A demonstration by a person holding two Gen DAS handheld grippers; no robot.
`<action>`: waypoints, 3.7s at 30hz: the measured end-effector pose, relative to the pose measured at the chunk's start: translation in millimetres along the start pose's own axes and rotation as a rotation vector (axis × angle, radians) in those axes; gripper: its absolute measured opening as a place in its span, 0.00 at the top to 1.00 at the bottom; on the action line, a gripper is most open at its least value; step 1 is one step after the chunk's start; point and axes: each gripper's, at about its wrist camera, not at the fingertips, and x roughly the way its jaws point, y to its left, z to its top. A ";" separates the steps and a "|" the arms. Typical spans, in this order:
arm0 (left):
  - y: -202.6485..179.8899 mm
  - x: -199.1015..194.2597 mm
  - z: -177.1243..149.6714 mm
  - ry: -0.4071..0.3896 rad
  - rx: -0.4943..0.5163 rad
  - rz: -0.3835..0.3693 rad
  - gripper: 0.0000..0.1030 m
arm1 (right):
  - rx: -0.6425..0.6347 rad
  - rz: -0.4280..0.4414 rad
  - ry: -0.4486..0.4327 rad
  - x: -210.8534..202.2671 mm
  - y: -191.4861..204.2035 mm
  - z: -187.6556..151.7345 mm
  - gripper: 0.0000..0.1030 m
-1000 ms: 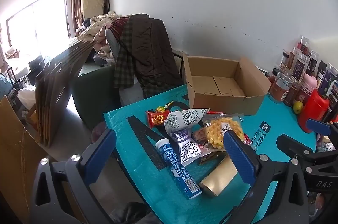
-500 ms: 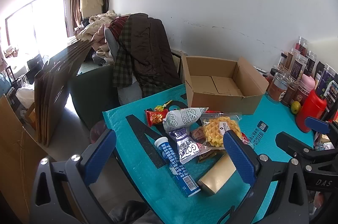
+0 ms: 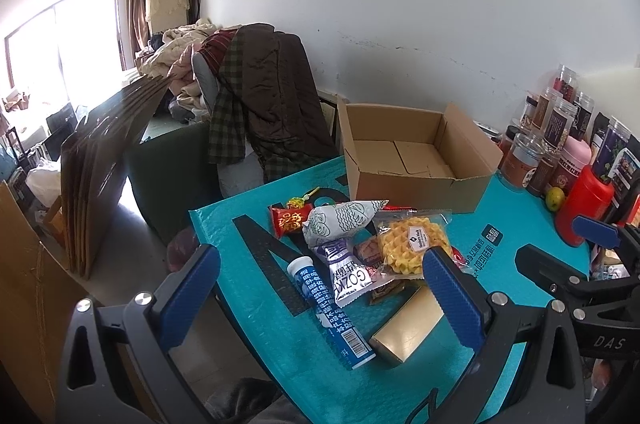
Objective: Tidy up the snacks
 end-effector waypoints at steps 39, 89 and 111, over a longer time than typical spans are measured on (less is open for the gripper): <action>-2.2 1.4 -1.6 0.012 0.008 -0.006 0.00 | -0.003 -0.001 0.001 0.0 1.5 0.6 0.00; 44.6 106.6 -48.7 0.240 0.033 -0.079 0.00 | 0.084 -0.074 0.159 90.3 32.9 -35.9 0.00; 58.7 132.1 -60.7 0.285 0.053 -0.144 0.00 | 0.166 -0.065 0.310 142.0 42.4 -71.1 0.25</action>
